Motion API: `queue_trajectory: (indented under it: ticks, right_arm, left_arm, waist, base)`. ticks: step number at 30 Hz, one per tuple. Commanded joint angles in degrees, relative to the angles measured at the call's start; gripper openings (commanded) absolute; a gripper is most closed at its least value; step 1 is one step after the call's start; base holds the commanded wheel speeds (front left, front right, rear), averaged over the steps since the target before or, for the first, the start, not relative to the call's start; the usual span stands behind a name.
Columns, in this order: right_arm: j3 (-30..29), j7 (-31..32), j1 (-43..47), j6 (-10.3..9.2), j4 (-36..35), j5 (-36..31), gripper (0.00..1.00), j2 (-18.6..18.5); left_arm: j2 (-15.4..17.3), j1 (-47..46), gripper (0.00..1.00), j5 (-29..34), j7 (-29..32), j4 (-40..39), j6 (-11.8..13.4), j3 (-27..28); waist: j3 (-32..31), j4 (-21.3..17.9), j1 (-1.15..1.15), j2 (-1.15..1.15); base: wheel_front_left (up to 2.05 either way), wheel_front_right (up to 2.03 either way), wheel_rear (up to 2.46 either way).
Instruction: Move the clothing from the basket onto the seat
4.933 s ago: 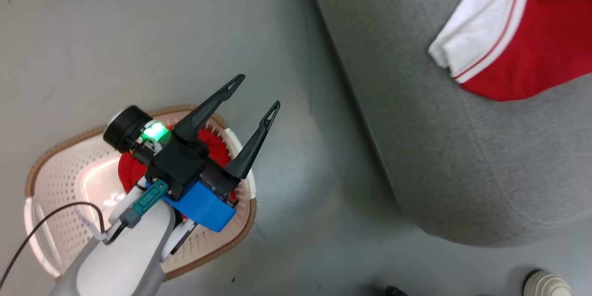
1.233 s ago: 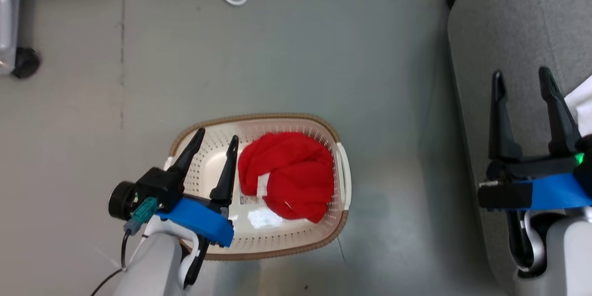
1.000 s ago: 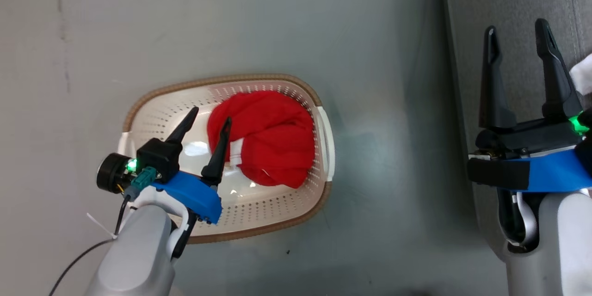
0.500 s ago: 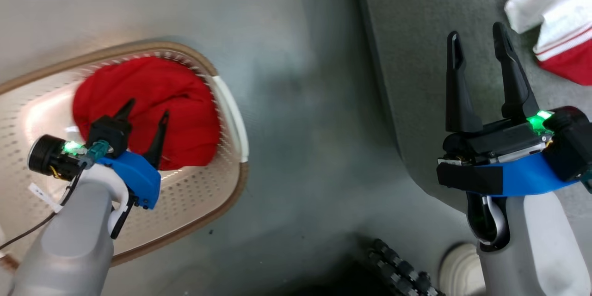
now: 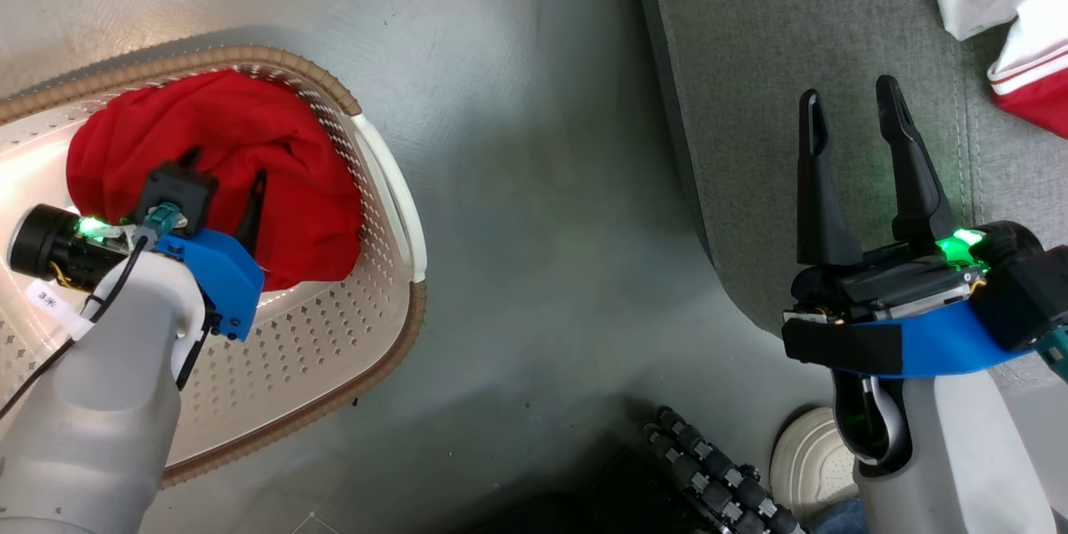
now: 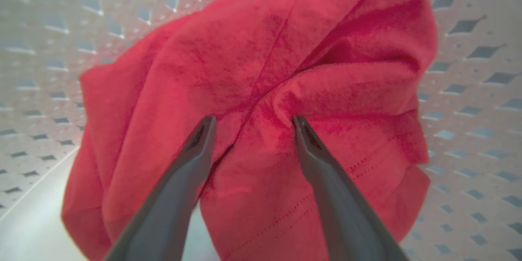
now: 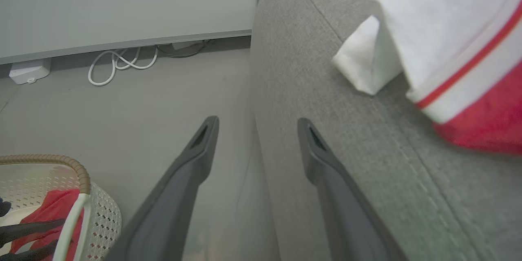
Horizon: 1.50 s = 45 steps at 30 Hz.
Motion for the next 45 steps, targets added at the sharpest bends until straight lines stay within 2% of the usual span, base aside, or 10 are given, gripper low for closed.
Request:
queue_trajectory:
  ticks: [1, 10, 11, 12, 13, 14, 28, 34, 42, 45]
  right_arm:
    - [0.1, -0.3, 0.1, -0.06, 0.0, 0.1, 1.00, 0.2]
    - [0.2, -0.5, 0.6, -0.06, -0.2, 0.8, 1.00, 0.2]
    - [0.2, -0.5, 0.7, -0.06, -0.2, 0.8, 1.00, 0.2]
    - [0.1, -0.5, 0.7, -0.06, -0.2, 1.0, 1.00, 0.2]
    - [0.1, -0.5, 0.8, -0.06, -0.3, 0.9, 1.00, 0.2]
    - [0.0, -0.5, 0.9, -0.06, -0.2, 0.9, 1.00, 0.2]
    - [0.8, -0.5, -0.8, -0.06, 0.4, 1.2, 1.00, 0.2]
    - [3.2, -0.5, -3.8, -0.06, 1.5, 2.0, 1.00, 0.2]
    - [2.1, -0.5, -5.2, -0.06, 4.3, -1.1, 1.00, 0.1]
    - [1.1, -0.5, -4.1, -0.07, 5.8, -2.2, 1.00, 0.1]
  left_arm:
    - [0.1, -0.7, 1.00, 0.3, 0.5, 0.9, -0.3, -0.3]
    - [-0.9, -2.3, 1.00, -1.2, 7.1, 7.8, -2.0, -1.6]
    - [-1.0, -2.6, 0.67, -1.2, 7.5, 8.2, -2.2, -1.6]
    - [-1.1, -2.7, 0.44, -1.4, 8.0, 8.6, -2.4, -1.7]
    - [-1.3, -2.7, 0.03, -1.6, 8.5, 9.0, -2.5, -1.9]
    - [-1.3, -2.8, 0.00, -1.6, 8.8, 9.2, -2.7, -2.1]
    - [-1.4, -4.3, 0.00, -3.7, 7.9, 10.7, -3.4, -3.0]
    - [-0.8, -3.6, 0.00, -5.3, 6.1, 11.2, -3.1, -1.7]
    - [-5.0, 0.7, 0.00, -8.0, 2.2, 11.4, -3.3, -1.1]
    - [-7.5, 3.2, 0.00, -9.4, 0.5, 11.0, -3.5, -0.7]
  waist:
    - [0.1, 0.1, 0.00, 0.00]
    - [0.2, 0.4, 0.00, 0.00]
    - [0.1, 0.4, 0.00, 0.00]
    - [0.1, 0.3, 0.00, 0.00]
    - [0.1, 0.3, 0.00, 0.00]
    - [0.0, 0.3, 0.00, 0.00]
    - [-0.6, 0.2, 0.00, 0.00]
    - [-2.3, -0.5, 0.00, 0.00]
    - [-12.3, 4.0, 0.00, 0.00]
    - [-17.9, 6.4, 0.00, 0.00]
  base:
    - [0.00, 0.00, 0.00]
    - [0.00, 0.00, 0.00]
    - [0.00, 0.00, 0.00]
    - [0.00, 0.00, 0.00]
    - [0.00, 0.00, 0.00]
    - [0.00, 0.00, 0.00]
    - [0.00, 0.00, 0.00]
    - [0.00, 0.00, 0.00]
    - [0.00, 0.00, 0.00]
    - [0.00, 0.00, 0.00]
